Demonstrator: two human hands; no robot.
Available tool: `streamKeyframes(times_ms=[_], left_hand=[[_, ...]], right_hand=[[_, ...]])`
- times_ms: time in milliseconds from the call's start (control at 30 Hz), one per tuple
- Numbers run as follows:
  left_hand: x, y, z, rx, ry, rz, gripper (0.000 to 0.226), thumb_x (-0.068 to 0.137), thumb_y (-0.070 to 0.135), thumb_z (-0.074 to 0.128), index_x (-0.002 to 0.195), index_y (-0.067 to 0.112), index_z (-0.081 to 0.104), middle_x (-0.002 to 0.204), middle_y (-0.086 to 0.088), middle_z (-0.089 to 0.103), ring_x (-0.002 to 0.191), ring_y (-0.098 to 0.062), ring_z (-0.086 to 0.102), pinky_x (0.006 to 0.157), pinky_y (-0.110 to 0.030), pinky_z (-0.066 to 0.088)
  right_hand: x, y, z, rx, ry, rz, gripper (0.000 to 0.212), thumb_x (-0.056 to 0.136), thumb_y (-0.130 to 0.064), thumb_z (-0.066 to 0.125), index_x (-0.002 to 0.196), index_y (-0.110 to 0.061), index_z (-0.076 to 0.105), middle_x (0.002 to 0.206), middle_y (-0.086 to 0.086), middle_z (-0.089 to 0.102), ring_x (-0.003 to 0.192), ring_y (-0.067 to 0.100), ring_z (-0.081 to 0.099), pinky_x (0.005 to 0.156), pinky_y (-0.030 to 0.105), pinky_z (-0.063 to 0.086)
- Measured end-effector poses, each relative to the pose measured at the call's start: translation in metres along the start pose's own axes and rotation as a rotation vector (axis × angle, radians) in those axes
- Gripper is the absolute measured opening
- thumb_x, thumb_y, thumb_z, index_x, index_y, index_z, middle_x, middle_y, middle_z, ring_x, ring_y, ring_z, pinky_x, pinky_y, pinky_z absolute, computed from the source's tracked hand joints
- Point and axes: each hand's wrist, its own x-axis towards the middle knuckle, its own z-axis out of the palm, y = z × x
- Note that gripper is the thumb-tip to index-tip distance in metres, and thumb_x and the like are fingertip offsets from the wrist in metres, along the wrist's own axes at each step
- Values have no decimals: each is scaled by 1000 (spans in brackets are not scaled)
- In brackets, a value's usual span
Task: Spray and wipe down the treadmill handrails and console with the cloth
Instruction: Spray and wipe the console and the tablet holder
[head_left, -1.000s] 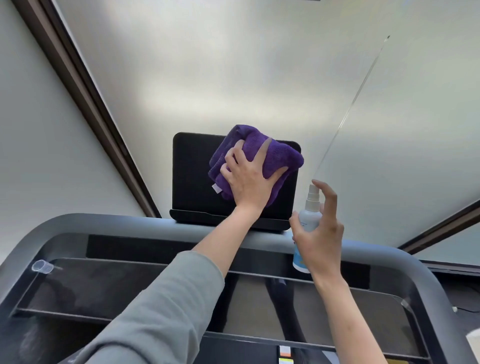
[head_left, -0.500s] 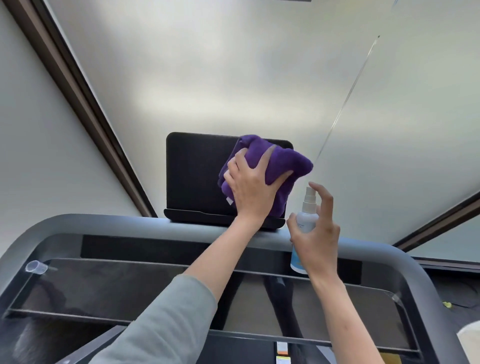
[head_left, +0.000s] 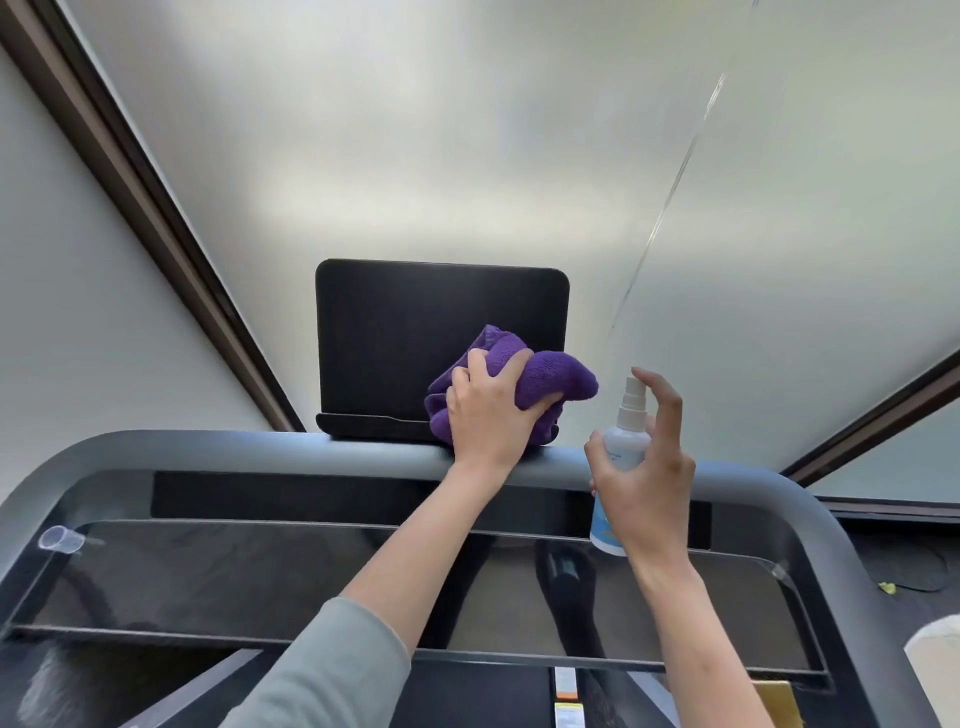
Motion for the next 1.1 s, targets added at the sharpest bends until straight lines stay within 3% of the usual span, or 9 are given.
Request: streamKeyframes(times_ms=[100,200,367,433,600,700,800,933,1100], left_hand=[[9,-4,-12,74,105,-53,53,76,63,66,119,33,63,116,-12,52,97,-32,49,82,-43,41],[-2,-23,-2,116,65,23,54,72,61,72,118,33,64,125,-14,50,109,-36,47,84,-47,42],[-16,-39,-11,106,-72,30,51,76,50,75,119,24,65,114,-16,55,91,-37,53,73,-48,52],[-16,-44,-31,84,-107,-39,52,79,53,71,122,25,63,116,-15,52,95,-36,51,79,-48,50],[-37,-92,-67,70,189,-302,54,80,52,71,125,25,57,120,-15,47,105,-34,48,87,-48,43],[-41,-113,-64,7,194,-507,57,82,51,69,129,23,53,122,-19,43,109,-41,47,92,-52,41],[-42,-118,-54,108,91,-466,60,82,57,65,128,21,54,118,-21,46,105,-42,47,89,-52,40],[-43,-111,-46,126,84,-444,60,82,61,63,126,20,54,116,-20,48,102,-41,49,87,-51,43],[-47,-59,-12,151,68,-367,59,75,64,68,115,22,59,106,-19,53,87,-37,53,72,-46,47]], right_hand=[[-2,0,-3,-3,3,15,65,83,-2,65,130,-37,38,73,7,61,53,36,60,66,46,55],[-5,-1,-2,-13,6,28,64,84,-2,65,130,-37,38,72,8,61,54,35,61,68,44,55],[-16,-16,9,5,-22,-6,62,83,-1,65,131,-30,40,78,-3,58,50,36,58,64,41,54],[-20,-26,14,15,-30,-29,62,83,1,65,131,-29,40,83,-2,55,50,36,57,64,41,53],[-25,-35,24,35,-1,-48,62,83,1,65,130,-31,39,75,0,54,50,37,56,64,46,55],[-33,-35,29,49,-25,-11,63,84,0,63,130,-35,38,66,12,56,50,40,55,63,48,55],[-44,-36,35,37,-39,-7,65,83,2,63,131,-35,39,56,19,52,47,38,53,59,48,55],[-50,-35,43,40,-53,18,66,83,1,63,131,-36,39,53,18,52,47,37,54,60,48,55],[-46,-39,40,51,-54,0,68,82,3,63,131,-37,38,56,14,57,48,34,58,62,44,56]])
